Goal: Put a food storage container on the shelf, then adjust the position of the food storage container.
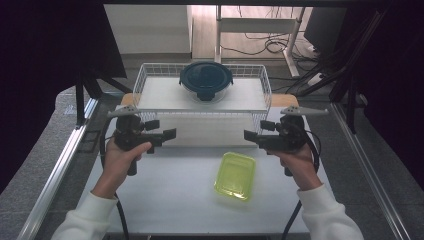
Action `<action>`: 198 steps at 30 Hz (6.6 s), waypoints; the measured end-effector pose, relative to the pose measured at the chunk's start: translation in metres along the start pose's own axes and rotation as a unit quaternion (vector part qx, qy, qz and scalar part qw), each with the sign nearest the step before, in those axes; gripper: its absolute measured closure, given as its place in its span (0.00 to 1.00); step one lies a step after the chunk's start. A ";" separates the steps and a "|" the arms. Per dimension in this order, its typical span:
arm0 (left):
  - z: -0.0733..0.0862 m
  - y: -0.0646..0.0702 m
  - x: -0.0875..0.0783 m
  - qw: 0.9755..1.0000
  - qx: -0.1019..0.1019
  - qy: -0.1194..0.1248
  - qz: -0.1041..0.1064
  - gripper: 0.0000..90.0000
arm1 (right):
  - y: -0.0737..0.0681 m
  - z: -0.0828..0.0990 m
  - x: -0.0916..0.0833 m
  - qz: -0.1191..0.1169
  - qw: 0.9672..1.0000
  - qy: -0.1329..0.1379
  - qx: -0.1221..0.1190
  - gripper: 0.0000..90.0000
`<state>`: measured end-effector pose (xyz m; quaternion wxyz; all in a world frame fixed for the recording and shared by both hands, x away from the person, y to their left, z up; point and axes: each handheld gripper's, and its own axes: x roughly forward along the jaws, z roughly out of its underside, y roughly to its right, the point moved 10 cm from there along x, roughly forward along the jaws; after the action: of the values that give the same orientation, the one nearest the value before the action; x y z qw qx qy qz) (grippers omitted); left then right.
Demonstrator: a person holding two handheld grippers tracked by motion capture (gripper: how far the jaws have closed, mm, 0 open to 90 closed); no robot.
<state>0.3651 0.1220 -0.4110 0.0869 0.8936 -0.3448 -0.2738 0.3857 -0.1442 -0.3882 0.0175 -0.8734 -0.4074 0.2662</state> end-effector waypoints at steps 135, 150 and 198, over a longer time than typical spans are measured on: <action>0.161 -0.032 -0.001 0.989 -0.012 -0.127 -0.079 0.25 | 0.059 0.114 0.041 0.157 0.962 -0.200 -0.101 0.99; 0.161 -0.033 -0.005 0.989 -0.012 -0.124 -0.083 0.26 | 0.077 0.146 0.060 0.153 0.948 -0.257 -0.108 0.99; 0.159 -0.034 -0.008 0.989 -0.010 -0.120 -0.083 0.26 | -0.011 0.170 0.065 0.051 0.948 -0.280 -0.144 0.99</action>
<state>0.2926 0.1575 -0.5517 0.0309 0.8790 -0.2742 -0.3890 0.3309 -0.1219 -0.5607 -0.2370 -0.7765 -0.3850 0.4388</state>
